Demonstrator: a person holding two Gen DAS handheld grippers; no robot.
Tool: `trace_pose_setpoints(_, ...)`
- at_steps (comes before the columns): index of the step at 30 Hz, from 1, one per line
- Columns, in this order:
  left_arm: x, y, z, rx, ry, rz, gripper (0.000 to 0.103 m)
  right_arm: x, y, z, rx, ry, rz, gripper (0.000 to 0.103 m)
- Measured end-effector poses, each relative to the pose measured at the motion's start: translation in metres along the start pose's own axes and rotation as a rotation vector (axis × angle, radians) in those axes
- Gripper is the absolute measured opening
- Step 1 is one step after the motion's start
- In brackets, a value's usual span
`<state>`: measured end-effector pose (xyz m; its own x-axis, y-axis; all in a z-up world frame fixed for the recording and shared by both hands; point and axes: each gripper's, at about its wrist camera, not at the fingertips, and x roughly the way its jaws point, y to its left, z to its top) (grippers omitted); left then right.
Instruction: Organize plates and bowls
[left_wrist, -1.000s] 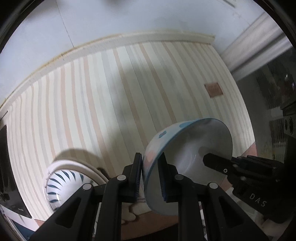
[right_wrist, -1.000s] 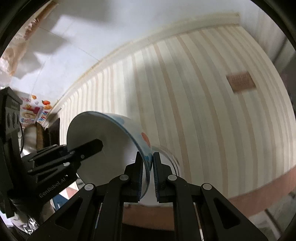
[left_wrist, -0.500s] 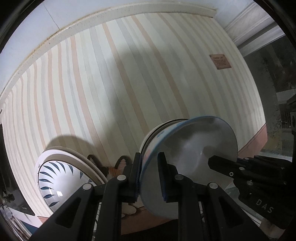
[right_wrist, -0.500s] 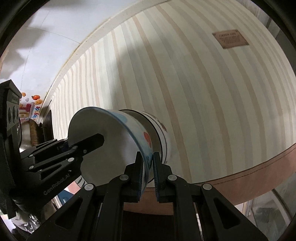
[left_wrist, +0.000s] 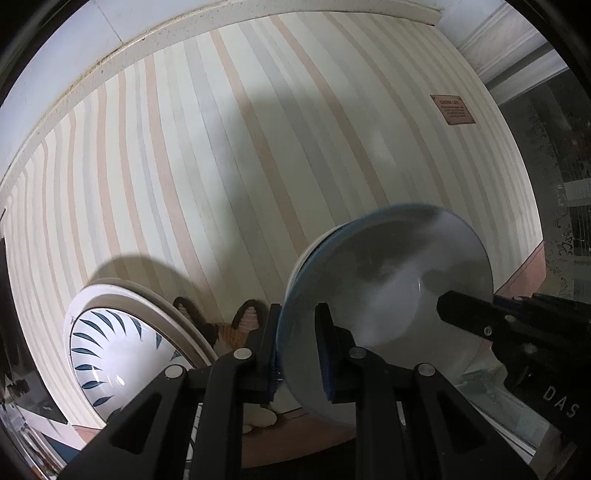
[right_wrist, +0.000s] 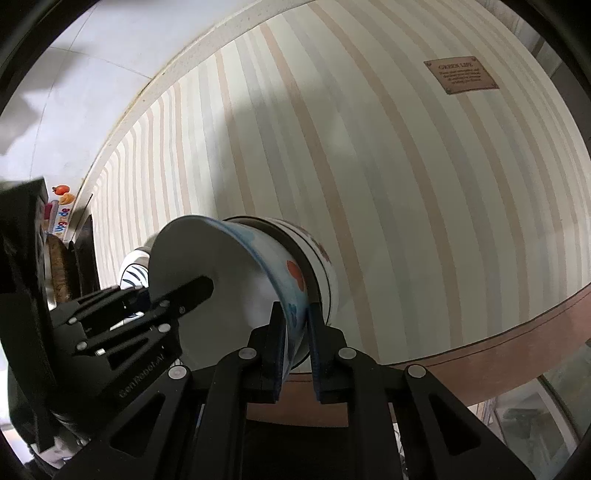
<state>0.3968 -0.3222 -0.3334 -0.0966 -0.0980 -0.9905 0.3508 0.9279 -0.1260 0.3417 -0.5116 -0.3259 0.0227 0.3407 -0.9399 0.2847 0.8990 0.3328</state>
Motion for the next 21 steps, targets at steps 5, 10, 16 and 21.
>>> trace_pose_setpoints(5,-0.007,0.001,-0.006,0.001,-0.020,0.004,0.015,-0.001,0.002,0.000,-0.003,-0.014,-0.012,0.015)
trace_pose_setpoints(10,-0.029,0.002,-0.017,0.010,-0.073,0.007,0.016,-0.009,0.004,-0.005,-0.009,-0.037,-0.020,0.020)
trace_pose_setpoints(16,-0.072,0.001,-0.039,0.037,-0.152,0.007,0.016,-0.037,0.018,-0.027,-0.053,-0.109,-0.038,0.024)
trace_pose_setpoints(21,-0.118,-0.001,-0.065,0.055,-0.253,0.003,0.020,-0.076,0.038,-0.064,-0.101,-0.213,-0.054,0.051)
